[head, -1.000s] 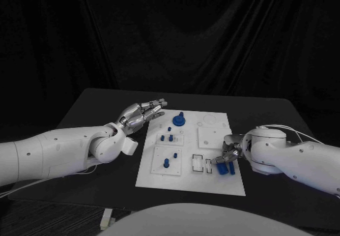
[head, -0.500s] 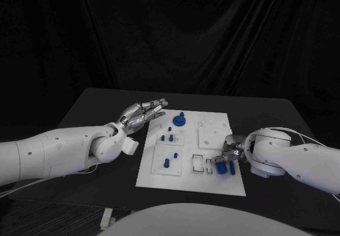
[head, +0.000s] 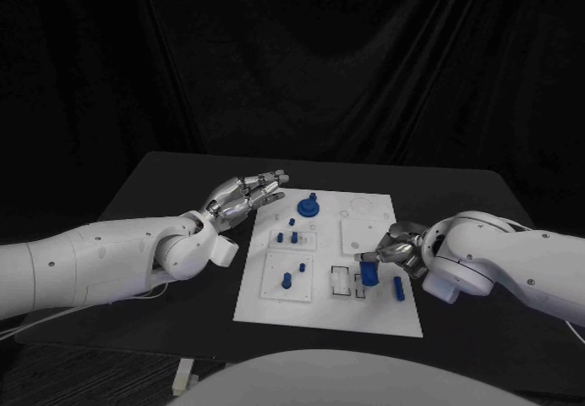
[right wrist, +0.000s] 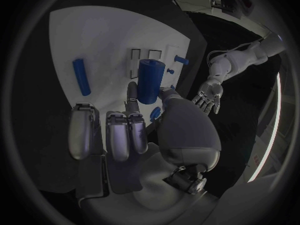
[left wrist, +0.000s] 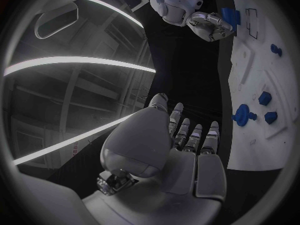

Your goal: Assemble the parts on the task board

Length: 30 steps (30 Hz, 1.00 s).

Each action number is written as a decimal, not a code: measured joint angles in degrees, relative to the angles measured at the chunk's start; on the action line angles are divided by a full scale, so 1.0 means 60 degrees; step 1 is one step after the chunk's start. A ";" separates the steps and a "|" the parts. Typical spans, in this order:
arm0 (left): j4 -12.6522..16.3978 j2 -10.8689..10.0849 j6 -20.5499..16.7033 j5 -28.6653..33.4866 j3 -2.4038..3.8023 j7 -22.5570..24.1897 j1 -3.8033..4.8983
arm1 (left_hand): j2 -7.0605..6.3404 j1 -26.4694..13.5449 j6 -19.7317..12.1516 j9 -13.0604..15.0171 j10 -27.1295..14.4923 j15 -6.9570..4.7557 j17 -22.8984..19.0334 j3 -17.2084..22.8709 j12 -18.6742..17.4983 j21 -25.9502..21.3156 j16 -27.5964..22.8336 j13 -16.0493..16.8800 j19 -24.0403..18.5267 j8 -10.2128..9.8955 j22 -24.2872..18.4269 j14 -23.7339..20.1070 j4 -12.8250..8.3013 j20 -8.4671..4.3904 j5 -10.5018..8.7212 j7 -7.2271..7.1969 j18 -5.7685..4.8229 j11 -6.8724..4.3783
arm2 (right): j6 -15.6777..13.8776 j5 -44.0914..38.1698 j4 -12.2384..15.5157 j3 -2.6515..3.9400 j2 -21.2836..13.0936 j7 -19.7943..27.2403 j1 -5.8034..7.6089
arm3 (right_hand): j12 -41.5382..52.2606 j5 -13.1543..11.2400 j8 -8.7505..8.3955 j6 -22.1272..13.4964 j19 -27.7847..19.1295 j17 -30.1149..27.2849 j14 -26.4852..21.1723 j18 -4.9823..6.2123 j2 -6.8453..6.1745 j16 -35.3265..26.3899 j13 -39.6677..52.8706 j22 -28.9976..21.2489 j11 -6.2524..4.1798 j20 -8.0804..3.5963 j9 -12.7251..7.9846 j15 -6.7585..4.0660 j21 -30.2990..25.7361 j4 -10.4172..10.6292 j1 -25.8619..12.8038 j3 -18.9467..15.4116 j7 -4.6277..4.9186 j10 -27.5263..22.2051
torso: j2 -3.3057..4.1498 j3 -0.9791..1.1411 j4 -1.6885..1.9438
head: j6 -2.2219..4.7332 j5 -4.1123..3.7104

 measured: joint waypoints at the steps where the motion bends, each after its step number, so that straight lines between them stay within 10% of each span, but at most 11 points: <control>1: 0.0000 0.0000 0.0000 0.0000 0.0000 0.0000 0.0000 | 0.0000 0.0000 0.0000 0.0000 0.0000 0.0000 0.0000 0.0000 0.0000 0.0000 0.0000 0.0000 0.0000 0.0000 0.0000 0.0000 0.0000 0.0000 0.0000 0.0000 0.0000 0.0000 | -0.0061 0.0191 0.0003 -0.0002 0.0011 -0.0003 0.0005 | 0.0000 0.0007 0.0000 0.0000 0.0000 0.0000 0.0000 0.0001 0.0045 0.0000 0.0000 0.0000 0.0000 0.0000 0.0000 0.0000 0.0000 0.0002 -0.0046 0.0002 0.0000 0.0000 | -0.0002 0.0000 0.0001 | 0.0000 0.0000; 17: 0.0004 -0.0001 0.0006 -0.0002 0.0001 0.0001 -0.0002 | 0.0000 0.0000 0.0000 -0.0001 0.0000 -0.0001 0.0002 0.0000 0.0000 0.0000 0.0000 0.0000 -0.0001 0.0000 0.0000 0.0000 0.0000 0.0000 0.0000 0.0000 0.0000 0.0000 | -0.0540 0.1357 -0.0204 -0.0006 0.0454 -0.0032 -0.0250 | 0.0000 -0.0504 -0.0051 -0.0215 -0.0085 0.0000 0.0001 0.0156 0.0122 0.0000 -0.0001 -0.0002 0.0000 0.0017 0.0055 0.0001 -0.0478 0.0040 -0.0122 0.0040 0.0039 0.0000 | 0.0008 -0.0003 0.0012 | 0.0000 0.0033; 30: 0.0003 0.0008 0.0021 -0.0003 0.0001 0.0001 -0.0003 | -0.0038 0.0038 -0.0021 -0.0001 0.0000 -0.0001 0.0008 0.0000 -0.0001 0.0000 0.0000 0.0000 -0.0001 0.0000 0.0001 -0.0001 0.0001 0.0000 0.0000 0.0021 0.0000 0.0000 | -0.0649 0.0974 -0.0359 -0.0008 0.0736 -0.0053 -0.0381 | 0.0000 -0.1826 -0.0235 -0.0498 -0.0188 0.0000 0.0000 0.0154 0.0274 0.0000 -0.0002 0.0006 0.0070 0.0120 -0.0012 0.0064 -0.0746 -0.0265 -0.0280 0.0331 0.0189 -0.0004 | 0.0012 -0.0001 0.0002 | 0.0000 0.0089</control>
